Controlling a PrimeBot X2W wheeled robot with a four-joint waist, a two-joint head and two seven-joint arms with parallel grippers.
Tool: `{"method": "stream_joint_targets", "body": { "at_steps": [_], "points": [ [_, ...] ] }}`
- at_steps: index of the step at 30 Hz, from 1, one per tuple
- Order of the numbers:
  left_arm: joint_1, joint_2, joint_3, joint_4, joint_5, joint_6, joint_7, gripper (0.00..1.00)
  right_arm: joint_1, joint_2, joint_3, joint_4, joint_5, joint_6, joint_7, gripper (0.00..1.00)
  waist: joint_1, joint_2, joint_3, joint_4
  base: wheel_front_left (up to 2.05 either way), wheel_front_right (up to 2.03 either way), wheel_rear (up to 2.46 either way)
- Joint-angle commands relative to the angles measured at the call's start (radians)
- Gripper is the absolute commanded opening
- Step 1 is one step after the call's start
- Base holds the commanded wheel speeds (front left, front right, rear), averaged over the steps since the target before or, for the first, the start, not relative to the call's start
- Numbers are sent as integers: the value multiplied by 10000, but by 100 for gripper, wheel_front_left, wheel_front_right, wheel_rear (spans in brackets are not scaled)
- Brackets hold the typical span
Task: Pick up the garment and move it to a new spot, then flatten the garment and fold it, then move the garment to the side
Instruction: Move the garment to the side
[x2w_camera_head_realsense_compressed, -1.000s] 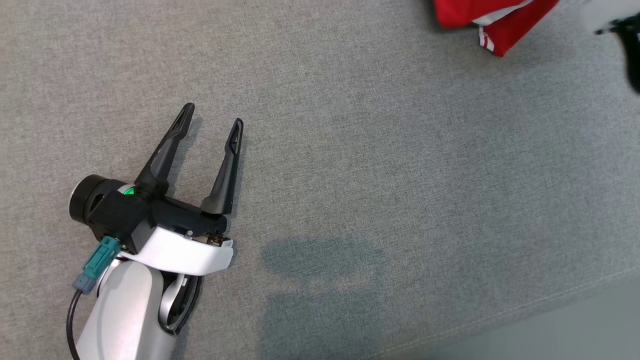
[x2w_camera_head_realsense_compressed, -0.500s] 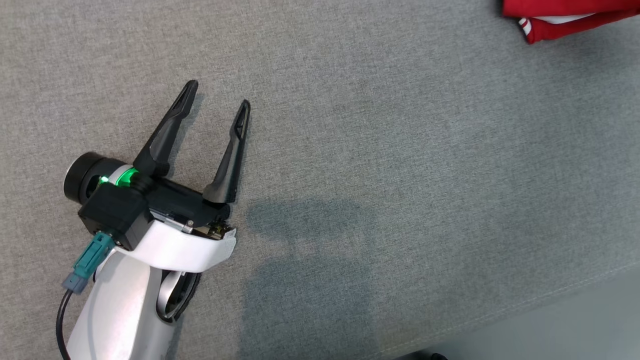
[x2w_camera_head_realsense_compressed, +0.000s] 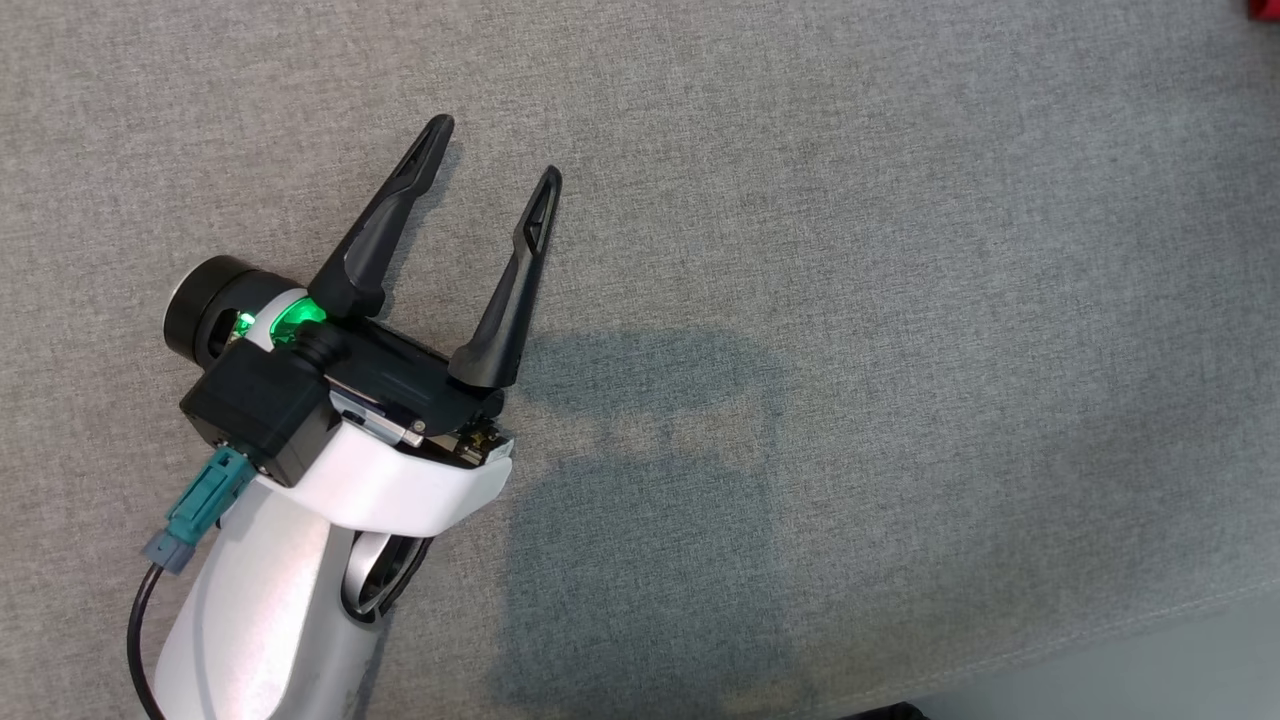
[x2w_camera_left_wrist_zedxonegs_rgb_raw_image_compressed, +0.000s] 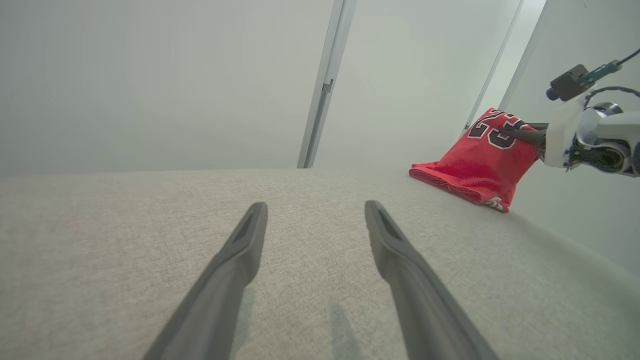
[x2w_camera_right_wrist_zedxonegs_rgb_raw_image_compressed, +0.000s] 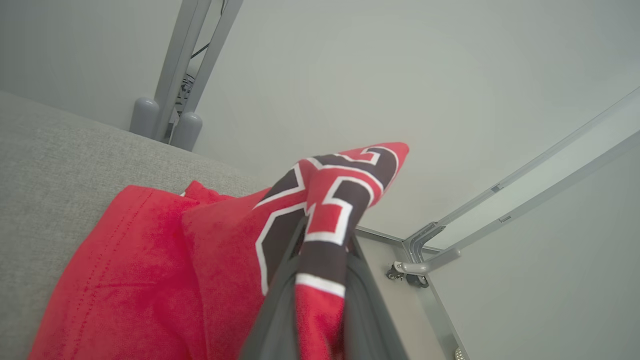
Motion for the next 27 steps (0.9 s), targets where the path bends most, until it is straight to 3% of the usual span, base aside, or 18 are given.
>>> {"method": "stream_joint_targets", "body": {
  "at_steps": [1, 5, 6, 7, 20, 27],
  "points": [
    [248, 314, 368, 213, -76, 33, 82, 100, 467, 47, -343, -307, -440, -4, -97, 0, 0, 0, -18, 37, 0, 0, 0],
    [267, 334, 398, 198, -102, 54, 79, 100, 700, 665, -1364, -598, -1566, -4, -98, 0, 0, 0, -47, 33, 0, 0, 0],
    [266, 345, 408, 187, -99, 65, 79, 100, 721, 784, -1590, -612, -1779, -4, -98, 39, 0, 0, -48, 19, 0, 0, 0],
    [262, 358, 416, 175, -92, 75, 78, 100, 719, 880, -1807, -580, -2017, -4, -98, 100, 0, 0, -45, 2, 0, 0, 0],
    [252, 392, 414, 200, -116, 124, 74, 100, 740, 2016, -3089, -2004, -3640, -4, -98, 100, 0, 0, -255, -83, 0, 0, 0],
    [352, 222, 543, 169, -209, 135, 73, 100, 878, 2739, -2989, -2592, -2792, -4, -99, 100, 0, 0, -646, -31, 0, 0, 0]
  ]
}}
